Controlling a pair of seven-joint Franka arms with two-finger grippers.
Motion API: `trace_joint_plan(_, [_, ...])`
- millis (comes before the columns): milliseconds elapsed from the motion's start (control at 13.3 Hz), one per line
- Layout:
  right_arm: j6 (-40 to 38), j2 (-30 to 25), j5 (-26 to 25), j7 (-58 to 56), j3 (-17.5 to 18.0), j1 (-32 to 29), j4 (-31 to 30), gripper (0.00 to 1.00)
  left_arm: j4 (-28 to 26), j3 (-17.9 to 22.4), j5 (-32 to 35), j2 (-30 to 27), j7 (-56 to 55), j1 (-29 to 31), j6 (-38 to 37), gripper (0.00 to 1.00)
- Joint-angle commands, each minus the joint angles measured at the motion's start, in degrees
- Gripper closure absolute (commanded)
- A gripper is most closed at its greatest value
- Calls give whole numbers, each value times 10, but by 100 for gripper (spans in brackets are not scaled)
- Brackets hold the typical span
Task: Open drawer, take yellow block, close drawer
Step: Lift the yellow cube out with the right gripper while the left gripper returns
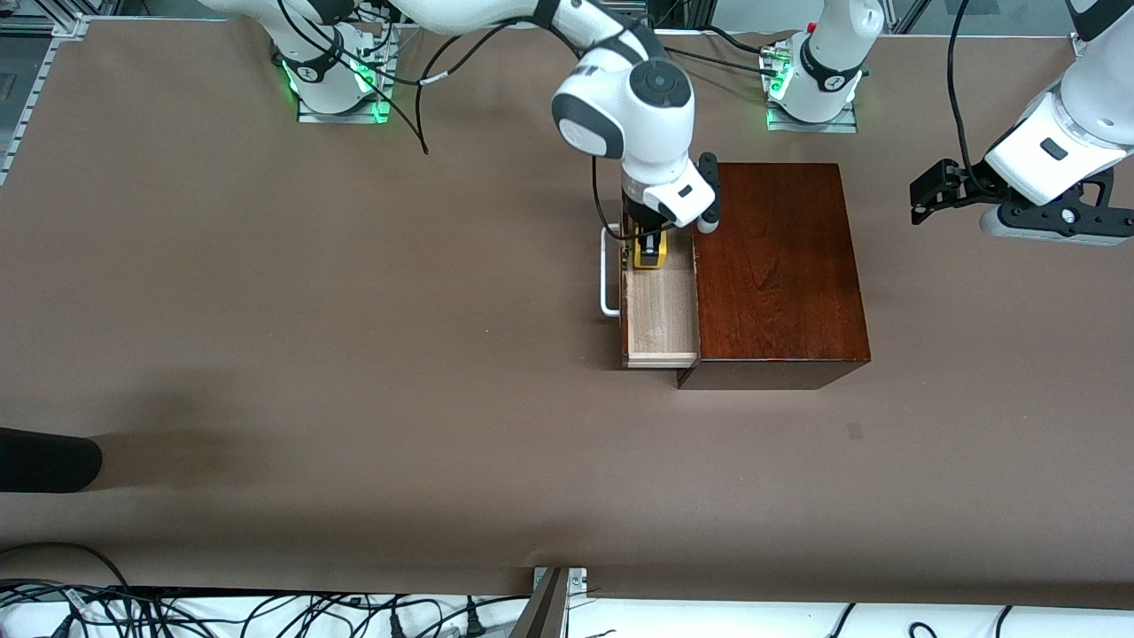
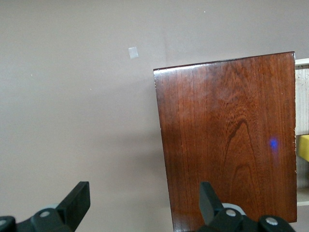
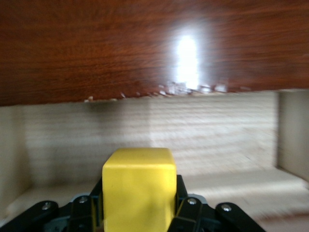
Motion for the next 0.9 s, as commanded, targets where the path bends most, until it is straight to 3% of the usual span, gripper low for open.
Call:
trace_joint_plan(0, [-67,-65,-3,9,-3,-27,21,100,27,-17,-2,15,13,-9,-21,0])
trace_joint_plan(301, [-106,-124,-1,70,-6,-114,18,100,66,-24,-14,48,84,-12,-63,0])
trace_joint_plan(527, [-133,-141,1,96,-52,-160,17,100,69,-25,-65,67,224,-36,-75,0])
trace_joint_plan(677, [-129,-177,28,97,-54,-219,-31,100,69,-27,-89,89,342,-71,-102,0])
trace_joint_plan(828, [-118,-238,108,90,-55,-299,-124,100,74,-27,-92,126,363,-156,-99,0])
